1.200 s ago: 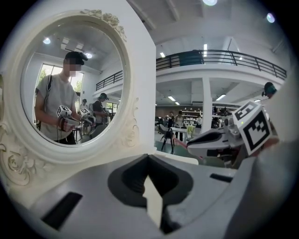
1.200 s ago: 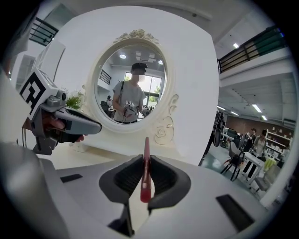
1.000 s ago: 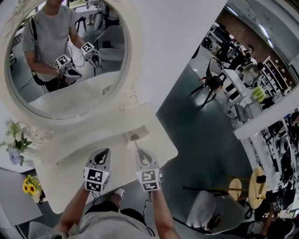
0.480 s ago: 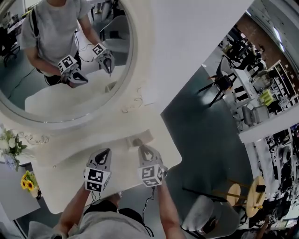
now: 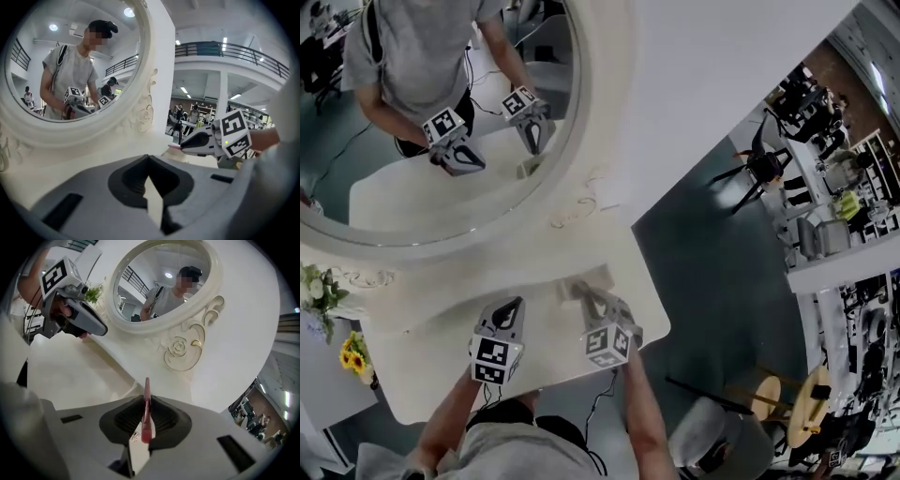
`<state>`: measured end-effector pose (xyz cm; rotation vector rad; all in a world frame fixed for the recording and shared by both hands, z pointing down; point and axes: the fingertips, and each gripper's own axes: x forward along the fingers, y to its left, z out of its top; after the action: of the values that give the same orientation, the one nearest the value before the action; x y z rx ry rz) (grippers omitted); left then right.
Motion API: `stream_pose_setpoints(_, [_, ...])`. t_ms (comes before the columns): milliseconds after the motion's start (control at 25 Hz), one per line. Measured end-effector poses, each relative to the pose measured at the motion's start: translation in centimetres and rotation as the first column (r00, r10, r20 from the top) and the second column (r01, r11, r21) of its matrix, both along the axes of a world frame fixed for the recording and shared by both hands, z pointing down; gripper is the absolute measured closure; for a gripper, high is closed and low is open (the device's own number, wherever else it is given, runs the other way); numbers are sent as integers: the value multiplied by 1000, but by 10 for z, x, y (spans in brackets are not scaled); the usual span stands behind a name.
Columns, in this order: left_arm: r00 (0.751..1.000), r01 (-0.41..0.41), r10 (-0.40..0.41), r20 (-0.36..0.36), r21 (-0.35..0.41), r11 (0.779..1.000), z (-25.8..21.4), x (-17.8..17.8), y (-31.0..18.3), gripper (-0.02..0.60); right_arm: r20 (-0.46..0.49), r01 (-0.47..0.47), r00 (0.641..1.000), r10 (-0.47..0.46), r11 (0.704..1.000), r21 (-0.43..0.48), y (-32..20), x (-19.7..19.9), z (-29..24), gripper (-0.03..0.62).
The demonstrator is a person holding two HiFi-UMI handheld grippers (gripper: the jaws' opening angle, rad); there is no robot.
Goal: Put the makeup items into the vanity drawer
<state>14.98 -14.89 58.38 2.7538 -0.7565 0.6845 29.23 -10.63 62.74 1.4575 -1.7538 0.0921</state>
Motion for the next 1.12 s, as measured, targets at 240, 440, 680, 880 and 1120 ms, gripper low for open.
stream_pose_setpoints(240, [1000,11,-10,13,-8,1000,5,2,-4,581,-26,45,999,-45,999,-22,-12,1,12,536])
stream_pose_setpoints(440, [999,23,-23,24,-15,1000,10,-1,-10,581,-40,58,997,-59,998,-37,-21,3,21,534])
stream_pose_setpoints(680, [999,26,-26,35,-18,999,14,0,-13,581,-20,21,1000,-22,999,-50,-27,10,29,533])
stream_pose_setpoints(880, [999,25,-24,42,-19,1000,17,0,-13,581,23,-9,1000,10,999,-39,-30,10,30,475])
stream_pose_setpoints(1120, [999,24,-23,41,-21,999,16,-2,-12,581,22,-1,1000,2,999,-36,-28,9,24,441])
